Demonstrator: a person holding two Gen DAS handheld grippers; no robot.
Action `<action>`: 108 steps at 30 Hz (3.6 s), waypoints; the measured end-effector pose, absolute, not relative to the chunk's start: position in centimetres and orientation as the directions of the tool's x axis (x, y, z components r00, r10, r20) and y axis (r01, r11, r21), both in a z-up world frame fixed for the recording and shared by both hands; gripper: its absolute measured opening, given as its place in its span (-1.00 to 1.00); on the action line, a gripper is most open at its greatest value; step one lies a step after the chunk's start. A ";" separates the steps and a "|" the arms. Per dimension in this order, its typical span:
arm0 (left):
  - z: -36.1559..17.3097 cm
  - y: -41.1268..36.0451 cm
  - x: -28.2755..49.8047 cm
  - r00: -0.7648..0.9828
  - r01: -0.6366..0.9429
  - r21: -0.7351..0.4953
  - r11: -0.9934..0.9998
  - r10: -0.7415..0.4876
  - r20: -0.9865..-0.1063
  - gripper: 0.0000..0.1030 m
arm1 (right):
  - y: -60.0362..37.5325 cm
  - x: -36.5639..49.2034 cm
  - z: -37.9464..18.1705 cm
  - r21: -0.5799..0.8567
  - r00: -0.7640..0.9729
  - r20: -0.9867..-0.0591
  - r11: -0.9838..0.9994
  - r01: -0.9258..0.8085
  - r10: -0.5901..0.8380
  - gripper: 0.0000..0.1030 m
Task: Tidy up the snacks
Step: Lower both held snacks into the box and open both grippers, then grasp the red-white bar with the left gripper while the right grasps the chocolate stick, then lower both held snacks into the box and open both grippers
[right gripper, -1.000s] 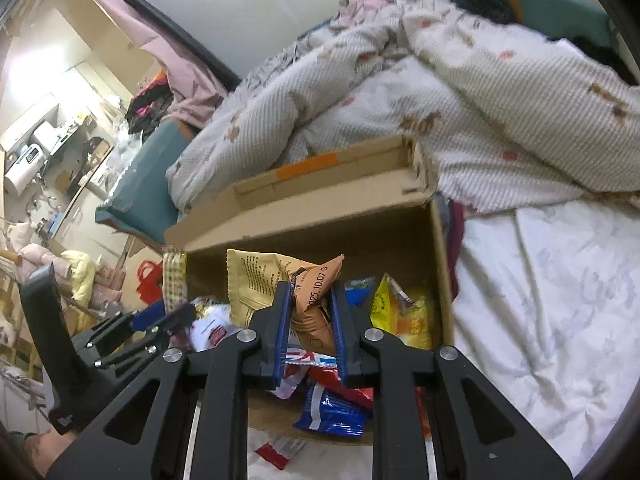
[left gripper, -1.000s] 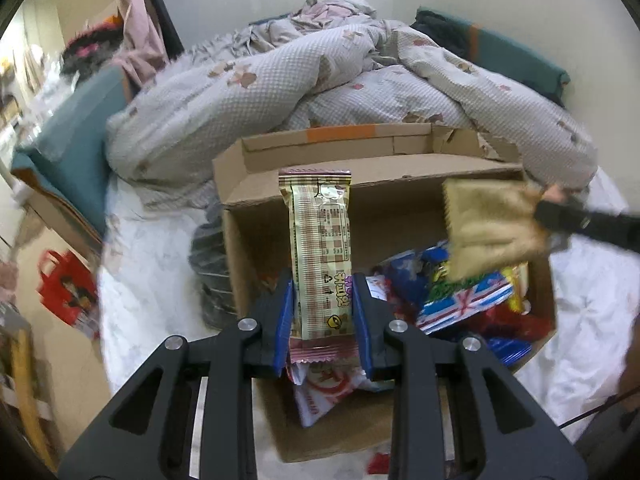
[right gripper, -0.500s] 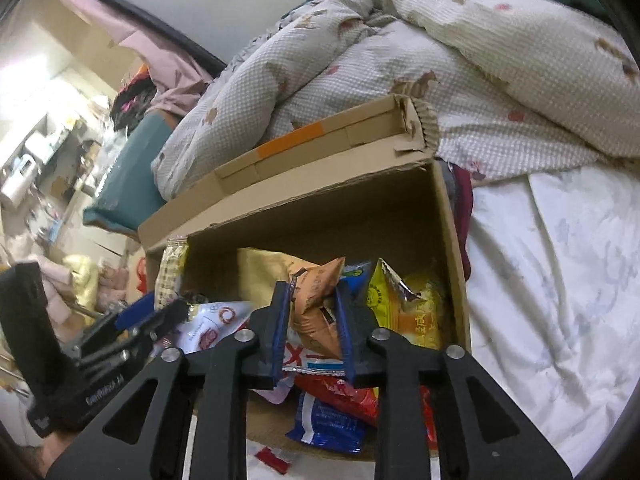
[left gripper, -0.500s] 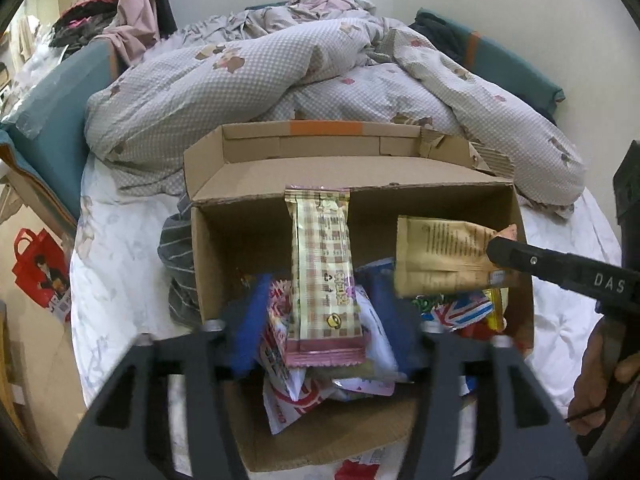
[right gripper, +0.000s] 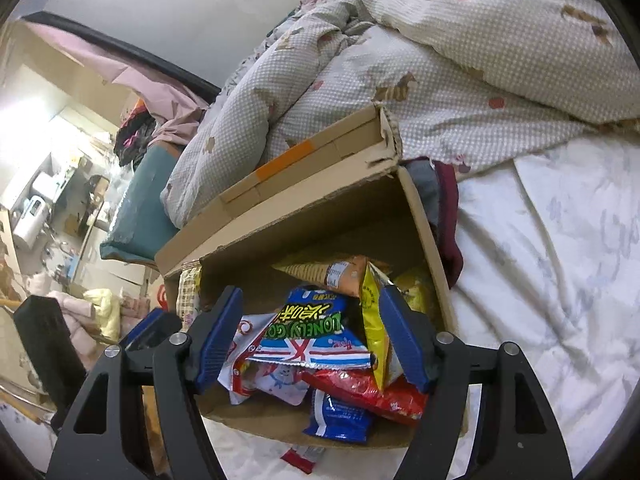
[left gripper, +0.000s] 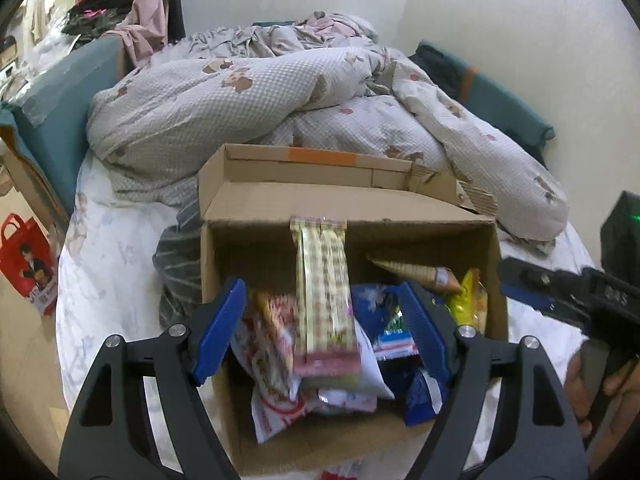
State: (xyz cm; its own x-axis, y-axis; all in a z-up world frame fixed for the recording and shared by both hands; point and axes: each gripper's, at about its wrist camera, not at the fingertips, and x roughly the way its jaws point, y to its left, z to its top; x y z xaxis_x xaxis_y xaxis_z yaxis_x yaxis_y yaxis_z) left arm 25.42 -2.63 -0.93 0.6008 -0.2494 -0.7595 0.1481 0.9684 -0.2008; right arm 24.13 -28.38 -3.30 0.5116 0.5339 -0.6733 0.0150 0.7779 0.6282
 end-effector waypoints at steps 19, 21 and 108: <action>0.1 -0.6 22.6 0.532 0.150 -0.238 0.960 -0.281 -0.799 0.48 | -29.0 20.8 -2.2 0.641 0.498 -0.666 0.768 0.001 0.555 0.43; -0.1 0.4 21.5 0.523 0.114 -0.238 0.965 -0.262 -0.811 0.48 | -28.4 19.4 -2.3 0.629 0.480 -0.678 0.777 -0.013 0.557 0.43; -1.5 -5.5 10.2 0.470 0.222 -0.110 0.969 -0.205 -0.859 -0.44 | -23.4 9.2 -5.6 0.525 0.365 -0.782 0.849 -0.051 0.506 -0.66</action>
State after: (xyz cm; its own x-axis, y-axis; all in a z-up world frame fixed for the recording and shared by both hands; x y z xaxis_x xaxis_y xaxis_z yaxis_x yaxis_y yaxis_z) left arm 10.24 -5.48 -1.47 0.4696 -0.2049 -0.8588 0.2218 0.9689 -0.1099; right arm 9.17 -23.41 -5.58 0.3650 0.5055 -0.7818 -0.0511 0.8494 0.5253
